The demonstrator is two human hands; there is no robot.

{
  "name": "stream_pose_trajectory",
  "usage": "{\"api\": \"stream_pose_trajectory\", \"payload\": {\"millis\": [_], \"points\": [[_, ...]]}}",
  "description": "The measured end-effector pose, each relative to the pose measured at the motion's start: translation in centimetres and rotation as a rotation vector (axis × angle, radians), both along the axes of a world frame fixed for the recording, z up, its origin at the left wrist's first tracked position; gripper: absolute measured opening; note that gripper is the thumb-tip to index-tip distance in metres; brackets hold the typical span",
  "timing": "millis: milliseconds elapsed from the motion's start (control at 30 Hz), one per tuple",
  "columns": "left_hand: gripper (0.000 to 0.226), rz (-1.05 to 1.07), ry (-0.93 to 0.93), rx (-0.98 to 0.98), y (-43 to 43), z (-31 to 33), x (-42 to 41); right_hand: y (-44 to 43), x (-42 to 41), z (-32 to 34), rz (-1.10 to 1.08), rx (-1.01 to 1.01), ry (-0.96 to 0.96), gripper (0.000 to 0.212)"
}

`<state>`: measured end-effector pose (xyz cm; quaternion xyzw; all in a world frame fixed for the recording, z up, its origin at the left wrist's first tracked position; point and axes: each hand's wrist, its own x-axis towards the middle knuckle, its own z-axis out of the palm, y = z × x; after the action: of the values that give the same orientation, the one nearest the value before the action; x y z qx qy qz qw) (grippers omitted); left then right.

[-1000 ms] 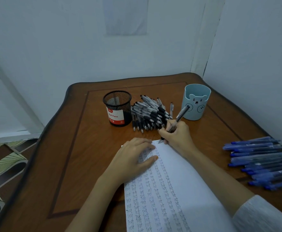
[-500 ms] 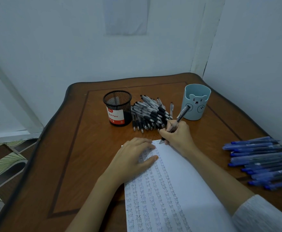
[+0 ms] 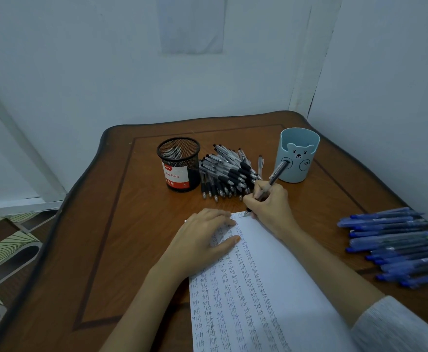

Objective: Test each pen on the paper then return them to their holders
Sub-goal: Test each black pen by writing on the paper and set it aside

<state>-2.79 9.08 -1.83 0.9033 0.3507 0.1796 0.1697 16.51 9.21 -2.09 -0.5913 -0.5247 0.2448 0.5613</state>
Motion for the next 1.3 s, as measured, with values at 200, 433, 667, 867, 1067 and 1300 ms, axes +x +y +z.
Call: {"api": "stream_pose_trajectory", "payload": {"millis": [200, 433, 667, 867, 1067, 1300], "points": [[0.042, -0.004, -0.002, 0.012, 0.0, 0.0, 0.0, -0.4, 0.7, 1.2, 0.014, -0.092, 0.487, 0.034], [0.043, 0.001, 0.026, 0.050, 0.1, 0.1, 0.0, -1.1, 1.0, 1.9, 0.021, -0.031, 0.409, 0.037], [0.043, 0.006, 0.040, 0.067, 0.0, 0.2, -0.1, -1.2, 1.0, 1.7, -0.003, -0.066, 0.165, 0.031], [0.045, 0.007, 0.046, 0.056, 0.1, 0.2, -0.1, -1.9, 0.6, 2.1, 0.016, -0.006, 0.040, 0.012], [0.043, 0.019, 0.037, 0.068, 0.2, 0.1, -0.2, -1.1, 0.8, 2.0, 0.059, -0.029, -0.062, 0.025], [0.042, 0.024, 0.031, 0.082, 0.1, 0.4, -0.1, 2.6, 1.0, 4.9, -0.026, 0.075, -0.518, 0.019]]}}
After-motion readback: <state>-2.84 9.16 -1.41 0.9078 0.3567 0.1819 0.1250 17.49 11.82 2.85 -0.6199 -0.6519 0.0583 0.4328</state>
